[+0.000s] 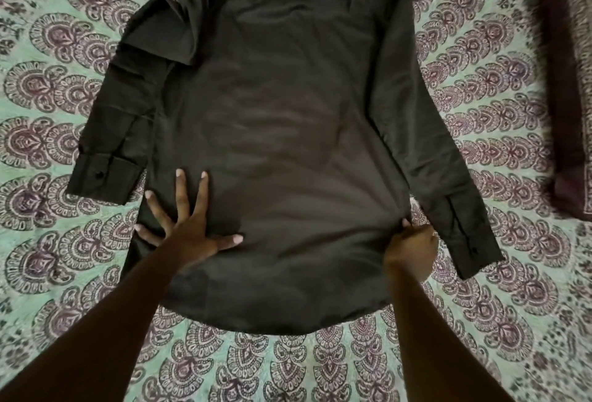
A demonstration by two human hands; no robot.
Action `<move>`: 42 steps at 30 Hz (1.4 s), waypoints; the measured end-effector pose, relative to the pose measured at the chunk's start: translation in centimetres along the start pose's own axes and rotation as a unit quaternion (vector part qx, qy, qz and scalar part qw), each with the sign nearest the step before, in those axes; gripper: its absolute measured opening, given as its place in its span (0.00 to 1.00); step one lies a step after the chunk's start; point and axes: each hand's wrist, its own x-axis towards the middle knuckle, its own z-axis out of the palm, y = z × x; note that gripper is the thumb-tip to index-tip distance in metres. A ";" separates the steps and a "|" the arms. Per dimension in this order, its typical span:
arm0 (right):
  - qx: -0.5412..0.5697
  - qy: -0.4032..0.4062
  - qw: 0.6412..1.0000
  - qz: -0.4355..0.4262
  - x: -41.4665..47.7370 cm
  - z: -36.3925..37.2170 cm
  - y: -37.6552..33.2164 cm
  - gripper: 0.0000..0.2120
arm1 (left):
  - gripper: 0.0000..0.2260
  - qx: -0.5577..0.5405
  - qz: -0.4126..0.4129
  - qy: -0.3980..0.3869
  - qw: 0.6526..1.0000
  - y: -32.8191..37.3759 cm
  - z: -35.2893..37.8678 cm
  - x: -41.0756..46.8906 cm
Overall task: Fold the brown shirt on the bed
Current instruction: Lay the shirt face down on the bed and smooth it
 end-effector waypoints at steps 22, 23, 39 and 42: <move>-0.138 -0.100 0.867 -0.468 -12.5 3.7 -1.0 0.34 | 0.68 0.051 0.051 0.010 0.997 -1.8 1.3 -1.5; -0.156 -0.123 0.849 -0.490 -12.7 4.3 -0.7 0.34 | 0.68 0.064 0.059 0.014 0.996 -2.3 1.8 -1.9; -0.156 -0.117 0.861 -0.470 -16.5 2.0 4.3 0.40 | 0.71 0.103 0.061 0.017 0.993 -5.5 5.0 -5.9; -0.189 -0.180 0.780 -0.569 -18.7 4.2 2.3 0.36 | 0.72 0.101 0.065 0.020 0.993 -5.5 4.9 -6.0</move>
